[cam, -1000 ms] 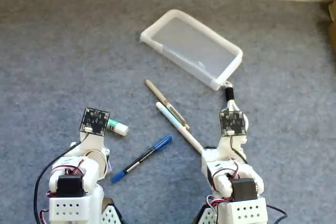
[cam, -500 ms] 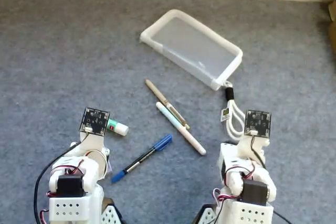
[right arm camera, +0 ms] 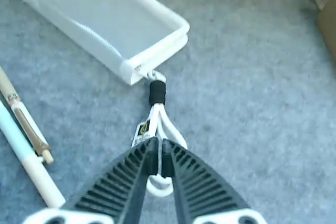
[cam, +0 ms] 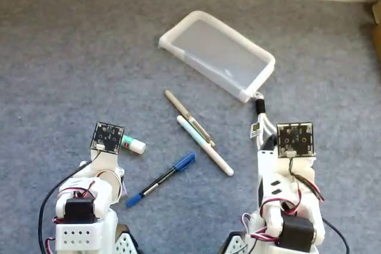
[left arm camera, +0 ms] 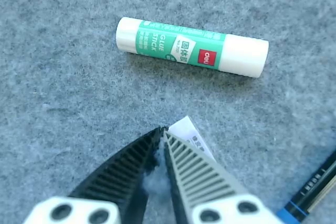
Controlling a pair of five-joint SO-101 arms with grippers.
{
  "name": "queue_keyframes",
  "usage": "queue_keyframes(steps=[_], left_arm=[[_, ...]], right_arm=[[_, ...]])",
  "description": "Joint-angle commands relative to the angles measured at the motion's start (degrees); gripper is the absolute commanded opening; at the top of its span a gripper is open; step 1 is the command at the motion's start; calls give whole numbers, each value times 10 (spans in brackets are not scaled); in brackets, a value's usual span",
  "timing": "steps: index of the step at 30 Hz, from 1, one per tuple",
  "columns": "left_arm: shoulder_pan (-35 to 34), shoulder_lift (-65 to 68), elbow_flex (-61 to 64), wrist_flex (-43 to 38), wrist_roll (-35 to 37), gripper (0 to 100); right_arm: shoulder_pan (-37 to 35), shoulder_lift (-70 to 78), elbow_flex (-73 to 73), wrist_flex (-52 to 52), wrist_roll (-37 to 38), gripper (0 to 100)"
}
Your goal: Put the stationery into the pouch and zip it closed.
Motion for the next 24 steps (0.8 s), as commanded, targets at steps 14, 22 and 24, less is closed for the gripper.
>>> queue_keyframes(steps=[14,22,24], left_arm=[[-7,-3,12,3,4,7],[-7,-3,12,3,4,7],[-7,-3,12,3,4,7]], right_arm=[[5,339,-246,-16,8,139],[-57,522,-310,-36,8,173],[-65,558,-312,-66,8,173]])
